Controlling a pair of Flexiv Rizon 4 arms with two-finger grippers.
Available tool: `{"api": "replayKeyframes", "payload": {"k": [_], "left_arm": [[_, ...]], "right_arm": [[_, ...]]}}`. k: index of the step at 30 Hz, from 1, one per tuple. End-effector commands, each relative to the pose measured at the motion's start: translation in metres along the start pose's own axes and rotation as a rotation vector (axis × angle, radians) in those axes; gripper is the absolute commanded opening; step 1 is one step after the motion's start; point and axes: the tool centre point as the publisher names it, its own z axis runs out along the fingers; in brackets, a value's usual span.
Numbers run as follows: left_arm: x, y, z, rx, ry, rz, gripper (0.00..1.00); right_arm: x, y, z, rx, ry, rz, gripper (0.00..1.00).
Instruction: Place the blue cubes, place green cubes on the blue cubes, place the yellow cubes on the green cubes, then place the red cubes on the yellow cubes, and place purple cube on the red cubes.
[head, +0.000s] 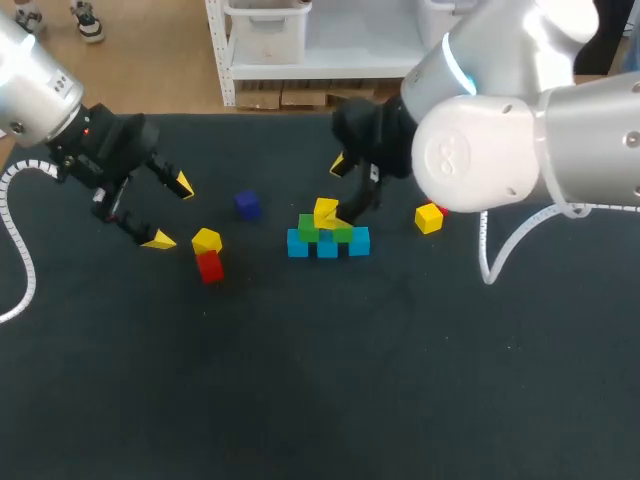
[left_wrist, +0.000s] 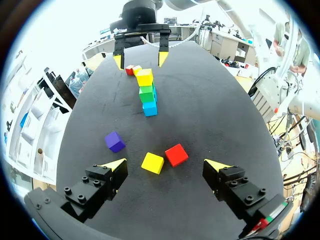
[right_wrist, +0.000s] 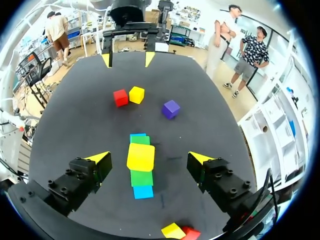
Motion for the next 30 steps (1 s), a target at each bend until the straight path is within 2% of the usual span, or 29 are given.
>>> {"api": "replayKeyframes", "payload": {"k": [1, 4, 9, 13, 19, 27, 28, 29, 30], "left_arm": [[0.001, -0.001, 0.0, -0.003, -0.004, 0.004, 1.0], [0.001, -0.001, 0.0, -0.003, -0.004, 0.004, 1.0], [0.001, -0.001, 0.0, -0.003, -0.004, 0.004, 1.0], [0.001, -0.001, 0.0, -0.003, -0.004, 0.004, 1.0], [0.001, -0.001, 0.0, -0.003, -0.004, 0.004, 1.0], [0.001, -0.001, 0.0, -0.003, -0.004, 0.004, 1.0], [0.001, -0.001, 0.0, -0.003, -0.004, 0.004, 1.0], [0.001, -0.001, 0.0, -0.003, -0.004, 0.004, 1.0], [0.001, -0.001, 0.0, -0.003, -0.004, 0.004, 1.0]], "right_arm": [[0.012, 0.005, -0.023, 0.018, -0.023, -0.013, 1.0], [0.023, 0.001, -0.038, -0.023, -0.066, -0.073, 1.0], [0.044, -0.007, -0.058, -0.057, -0.046, -0.172, 1.0], [0.059, -0.013, -0.069, -0.093, -0.073, -0.228, 1.0], [0.08, -0.022, -0.071, -0.135, -0.065, -0.308, 1.0], [0.112, -0.036, -0.068, -0.162, -0.062, -0.348, 1.0], [0.117, -0.038, -0.066, -0.167, -0.061, -0.357, 0.84], [0.121, -0.04, -0.065, -0.168, -0.061, -0.359, 0.78], [0.124, -0.041, -0.064, -0.172, -0.067, -0.362, 0.81]]}}
